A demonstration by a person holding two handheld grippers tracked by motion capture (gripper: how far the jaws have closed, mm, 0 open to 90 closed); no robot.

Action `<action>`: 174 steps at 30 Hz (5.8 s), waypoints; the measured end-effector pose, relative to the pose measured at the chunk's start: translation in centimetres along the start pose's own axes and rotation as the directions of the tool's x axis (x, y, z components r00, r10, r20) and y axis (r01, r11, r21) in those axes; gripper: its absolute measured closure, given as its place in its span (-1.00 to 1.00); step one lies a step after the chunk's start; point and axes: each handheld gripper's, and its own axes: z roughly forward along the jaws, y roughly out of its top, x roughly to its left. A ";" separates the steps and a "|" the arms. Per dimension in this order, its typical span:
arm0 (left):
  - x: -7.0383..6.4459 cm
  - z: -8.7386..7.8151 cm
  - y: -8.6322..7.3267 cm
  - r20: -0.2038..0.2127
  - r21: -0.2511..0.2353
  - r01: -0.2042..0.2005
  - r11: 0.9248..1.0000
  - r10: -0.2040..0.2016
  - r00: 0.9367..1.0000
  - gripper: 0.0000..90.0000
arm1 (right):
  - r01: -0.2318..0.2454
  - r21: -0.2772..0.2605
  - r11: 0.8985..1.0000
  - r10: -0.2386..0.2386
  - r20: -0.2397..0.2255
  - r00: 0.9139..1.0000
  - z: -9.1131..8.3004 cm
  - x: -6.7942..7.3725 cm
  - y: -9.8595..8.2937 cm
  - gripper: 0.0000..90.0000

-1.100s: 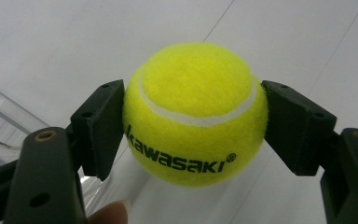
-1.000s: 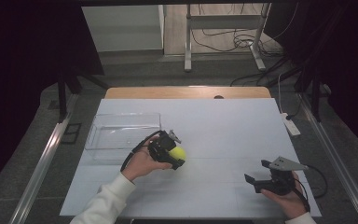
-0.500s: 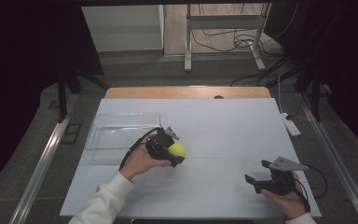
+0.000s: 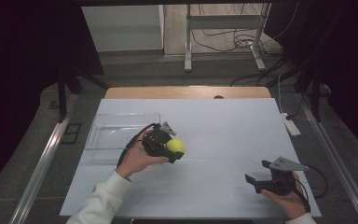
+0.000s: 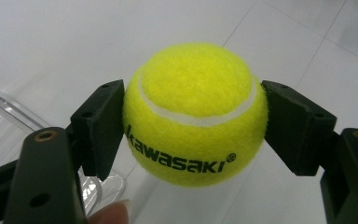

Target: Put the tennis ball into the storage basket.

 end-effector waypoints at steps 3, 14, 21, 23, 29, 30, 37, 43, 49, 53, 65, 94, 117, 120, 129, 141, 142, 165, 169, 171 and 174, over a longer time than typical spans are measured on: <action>0.2 -0.3 0.0 -0.004 -0.009 0.007 1.000 -0.007 1.000 -0.42 | 0.000 0.000 1.000 0.000 -0.001 1.000 0.0 0.0 0.0 -0.79; 0.8 -1.7 0.1 -0.011 -0.057 0.025 0.998 -0.026 1.000 -0.42 | 0.002 0.001 1.000 -0.002 0.006 1.000 0.0 0.0 0.0 -0.79; 1.0 -2.1 0.0 -0.012 -0.074 0.034 0.997 -0.035 0.999 -0.42 | 0.001 0.000 1.000 -0.001 0.007 1.000 -0.1 -0.1 0.0 -0.79; 1.0 -2.2 0.0 -0.013 -0.082 0.036 0.996 -0.037 0.999 -0.42 | 0.002 0.001 1.000 -0.002 0.009 1.000 -0.1 -0.1 0.0 -0.79; 1.3 -2.9 -0.1 -0.022 -0.105 0.040 0.994 -0.043 0.999 -0.42 | 0.001 -0.004 1.000 -0.001 0.007 1.000 -0.1 -0.2 0.0 -0.79; 1.4 -3.1 -0.1 -0.022 -0.110 0.040 0.993 -0.043 0.999 -0.42 | 0.001 -0.004 1.000 -0.001 0.008 1.000 -0.2 -0.2 0.0 -0.79; 1.5 -3.9 -0.2 -0.033 -0.136 0.045 0.990 -0.050 0.998 -0.42 | 0.000 -0.004 1.000 0.000 0.011 1.000 -0.2 -0.3 0.0 -0.79; 1.5 -4.5 -0.2 -0.030 -0.159 0.043 0.986 -0.048 0.998 -0.42 | -0.001 -0.006 1.000 0.001 0.009 1.000 -0.2 -0.3 0.0 -0.79; 1.4 -4.8 -0.2 -0.036 -0.186 0.042 0.982 -0.049 0.998 -0.42 | 0.000 -0.005 1.000 0.000 0.008 1.000 -0.2 -0.2 0.0 -0.79; 1.7 -5.1 -0.3 -0.038 -0.203 0.044 0.978 -0.053 0.998 -0.42 | 0.000 -0.005 1.000 0.000 0.010 1.000 -0.2 -0.2 0.0 -0.79; 2.1 -5.6 -0.3 -0.055 -0.244 0.055 0.968 -0.070 0.996 -0.43 | -0.004 -0.003 1.000 0.004 0.012 1.000 -0.1 -0.3 0.0 -0.79; 4.8 -6.5 -1.0 -0.092 -0.256 0.120 0.959 -0.148 0.985 -0.43 | -0.010 -0.007 1.000 0.010 0.009 1.000 0.0 -0.3 0.0 -0.79; 6.2 -7.9 -1.9 -0.138 -0.269 0.152 0.951 -0.194 0.971 -0.42 | -0.015 -0.039 0.999 0.015 0.001 1.000 -0.4 -0.1 0.3 -0.79; 6.3 -8.0 -2.1 -0.147 -0.271 0.154 0.950 -0.199 0.969 -0.42 | -0.015 -0.039 0.999 0.015 0.004 1.000 -0.5 -0.1 0.3 -0.79; 7.4 -8.2 -2.8 -0.168 -0.269 0.183 0.945 -0.233 0.958 -0.43 | -0.015 -0.037 0.999 0.015 0.003 1.000 -0.4 -0.2 0.2 -0.79; 8.9 -8.5 -3.5 -0.186 -0.279 0.221 0.934 -0.279 0.942 -0.43 | -0.019 -0.036 0.999 0.020 0.004 1.000 -0.4 -0.2 0.2 -0.79; 8.9 -8.5 -3.5 -0.186 -0.279 0.221 0.934 -0.279 0.942 -0.42 | -0.019 -0.036 0.999 0.020 0.004 1.000 -0.4 -0.2 0.2 -0.79; 10.9 -9.2 -3.8 -0.228 -0.283 0.256 0.925 -0.324 0.918 -0.43 | -0.024 -0.032 0.999 0.024 0.007 1.000 -0.4 -0.3 0.2 -0.79; 11.1 -9.3 -3.9 -0.232 -0.285 0.260 0.923 -0.330 0.915 -0.42 | -0.027 -0.033 0.999 0.028 0.005 1.000 -0.4 -0.3 0.2 -0.79; 11.2 -9.3 -4.0 -0.236 -0.285 0.263 0.922 -0.334 0.913 -0.43 | -0.026 -0.033 0.999 0.027 0.005 1.000 -0.5 -0.3 0.2 -0.79; 11.7 -9.4 -4.2 -0.241 -0.287 0.276 0.917 -0.348 0.906 -0.43 | -0.027 -0.035 0.999 0.027 0.005 1.000 -0.5 -0.3 0.2 -0.79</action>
